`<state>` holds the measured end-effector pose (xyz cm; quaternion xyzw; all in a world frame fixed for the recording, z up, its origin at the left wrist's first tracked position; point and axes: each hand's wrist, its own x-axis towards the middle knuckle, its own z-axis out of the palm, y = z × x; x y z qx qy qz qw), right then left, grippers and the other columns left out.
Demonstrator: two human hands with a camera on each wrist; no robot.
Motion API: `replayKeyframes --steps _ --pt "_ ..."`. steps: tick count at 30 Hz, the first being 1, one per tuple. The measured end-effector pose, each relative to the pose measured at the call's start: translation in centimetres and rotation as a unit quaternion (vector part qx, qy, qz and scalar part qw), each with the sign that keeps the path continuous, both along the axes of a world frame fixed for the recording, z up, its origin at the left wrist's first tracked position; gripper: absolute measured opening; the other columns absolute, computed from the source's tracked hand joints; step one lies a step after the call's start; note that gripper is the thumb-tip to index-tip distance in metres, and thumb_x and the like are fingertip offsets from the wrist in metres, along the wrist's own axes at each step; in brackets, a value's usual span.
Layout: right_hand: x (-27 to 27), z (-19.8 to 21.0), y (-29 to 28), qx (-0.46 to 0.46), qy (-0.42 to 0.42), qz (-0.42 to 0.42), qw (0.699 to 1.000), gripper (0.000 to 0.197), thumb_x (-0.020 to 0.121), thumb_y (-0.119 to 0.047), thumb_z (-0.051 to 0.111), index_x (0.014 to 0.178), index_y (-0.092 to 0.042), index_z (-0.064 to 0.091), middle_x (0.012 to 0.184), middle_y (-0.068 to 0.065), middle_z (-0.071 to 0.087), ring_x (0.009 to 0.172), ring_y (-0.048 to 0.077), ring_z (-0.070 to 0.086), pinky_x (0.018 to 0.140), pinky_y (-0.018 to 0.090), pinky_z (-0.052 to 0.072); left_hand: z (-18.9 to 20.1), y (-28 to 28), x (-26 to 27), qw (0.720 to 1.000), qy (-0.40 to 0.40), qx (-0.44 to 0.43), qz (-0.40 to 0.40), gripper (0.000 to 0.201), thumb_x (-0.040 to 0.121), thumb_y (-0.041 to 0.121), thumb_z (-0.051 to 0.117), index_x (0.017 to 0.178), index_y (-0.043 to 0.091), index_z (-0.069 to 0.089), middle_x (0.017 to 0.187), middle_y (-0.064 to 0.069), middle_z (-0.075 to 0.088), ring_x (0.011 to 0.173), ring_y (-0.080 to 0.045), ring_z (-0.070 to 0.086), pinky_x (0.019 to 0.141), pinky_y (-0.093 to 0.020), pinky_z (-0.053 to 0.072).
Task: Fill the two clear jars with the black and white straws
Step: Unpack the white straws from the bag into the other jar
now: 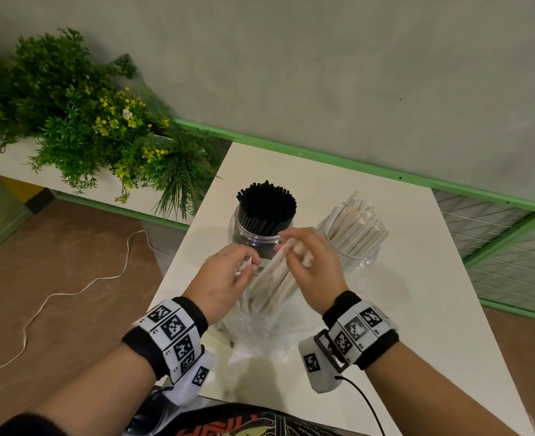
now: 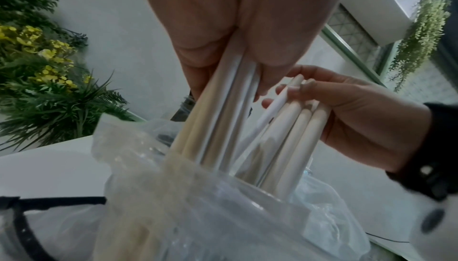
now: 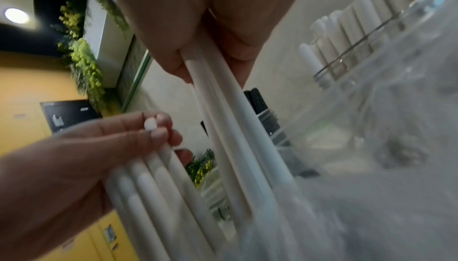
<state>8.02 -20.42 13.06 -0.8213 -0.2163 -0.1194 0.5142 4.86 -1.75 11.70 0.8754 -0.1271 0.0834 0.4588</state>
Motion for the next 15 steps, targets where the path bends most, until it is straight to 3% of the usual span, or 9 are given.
replayKeyframes --steps 3,7,10,12,15 --pt "0.6 1.2 -0.9 0.039 0.024 -0.022 0.999 0.033 0.089 -0.003 0.052 0.106 -0.031 0.060 0.104 -0.005 0.061 0.101 0.017 0.064 0.087 0.037 0.050 -0.2 -0.2 0.1 1.000 -0.002 0.015 -0.011 0.017 0.092 0.007 0.053 0.092 0.024 0.057 0.092 0.013 0.055 0.087 0.007 0.051 0.070 -0.003 0.036" --pt "1.3 4.3 -2.4 0.096 0.040 -0.027 0.994 0.027 0.095 0.000 0.051 0.109 -0.022 0.059 0.103 0.003 0.059 0.098 0.017 0.068 0.092 0.035 0.049 -0.3 -0.5 0.5 0.999 -0.002 0.042 -0.016 0.016 0.094 0.013 0.051 0.092 0.029 0.052 0.093 0.019 0.051 0.088 -0.001 0.050 0.070 -0.004 0.035" --pt "2.0 7.5 -4.0 0.133 0.017 -0.038 0.990 0.022 0.096 0.001 0.049 0.112 -0.012 0.056 0.103 0.014 0.056 0.094 0.019 0.069 0.091 0.037 0.052 -0.5 -0.6 0.7 0.999 -0.002 0.047 -0.012 0.015 0.094 0.013 0.051 0.092 0.029 0.052 0.093 0.014 0.052 0.086 -0.003 0.051 0.070 -0.005 0.036" --pt "2.6 9.6 -5.3 0.145 -0.007 -0.053 0.988 0.022 0.096 -0.001 0.050 0.112 -0.015 0.056 0.102 0.016 0.056 0.095 0.022 0.069 0.094 0.047 0.050 -0.6 -0.5 0.8 0.999 -0.001 0.052 -0.011 0.013 0.095 0.015 0.051 0.093 0.028 0.053 0.095 0.012 0.053 0.085 -0.002 0.052 0.070 -0.005 0.037" --pt "3.3 11.6 -7.0 0.164 -0.021 -0.062 0.984 0.024 0.097 -0.002 0.049 0.112 -0.019 0.055 0.099 0.009 0.056 0.097 0.025 0.068 0.095 0.058 0.046 -0.5 -0.6 0.9 0.998 0.005 0.059 -0.008 0.012 0.095 0.018 0.049 0.092 0.029 0.052 0.096 0.013 0.053 0.086 0.001 0.051 0.069 -0.006 0.037"
